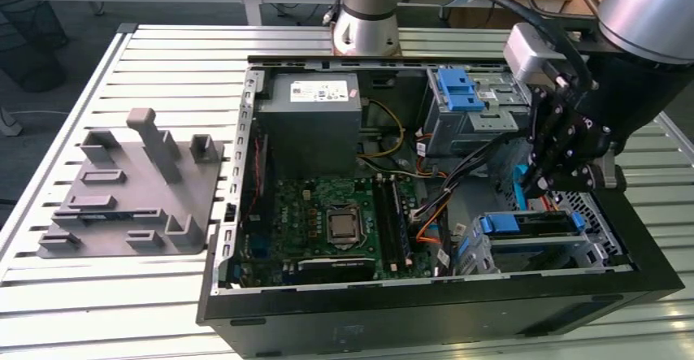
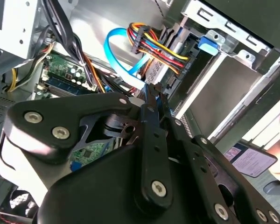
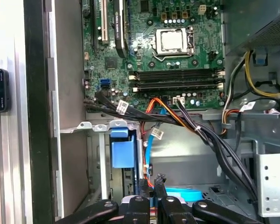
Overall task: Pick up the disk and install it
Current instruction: 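Insert the second disk wire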
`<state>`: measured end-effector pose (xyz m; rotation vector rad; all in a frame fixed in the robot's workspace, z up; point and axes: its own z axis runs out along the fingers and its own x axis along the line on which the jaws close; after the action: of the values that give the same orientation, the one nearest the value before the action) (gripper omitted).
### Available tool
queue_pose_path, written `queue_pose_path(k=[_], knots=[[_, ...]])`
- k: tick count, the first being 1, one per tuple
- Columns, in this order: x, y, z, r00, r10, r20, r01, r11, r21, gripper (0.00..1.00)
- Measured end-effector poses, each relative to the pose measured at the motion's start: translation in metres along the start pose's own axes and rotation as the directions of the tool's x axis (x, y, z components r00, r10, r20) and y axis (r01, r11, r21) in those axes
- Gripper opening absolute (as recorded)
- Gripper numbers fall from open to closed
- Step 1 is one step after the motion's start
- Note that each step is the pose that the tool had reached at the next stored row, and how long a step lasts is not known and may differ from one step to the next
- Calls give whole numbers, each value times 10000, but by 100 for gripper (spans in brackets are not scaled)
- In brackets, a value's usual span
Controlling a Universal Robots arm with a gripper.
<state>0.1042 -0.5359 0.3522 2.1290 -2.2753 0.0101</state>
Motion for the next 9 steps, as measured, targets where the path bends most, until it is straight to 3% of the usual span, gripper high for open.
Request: queue_pose_path(k=[6,9], knots=[[95,-11,52,10000,0,0,0,10000,-32,16],[105,-16,63,10000,0,-3,0,10000,-46,16]])
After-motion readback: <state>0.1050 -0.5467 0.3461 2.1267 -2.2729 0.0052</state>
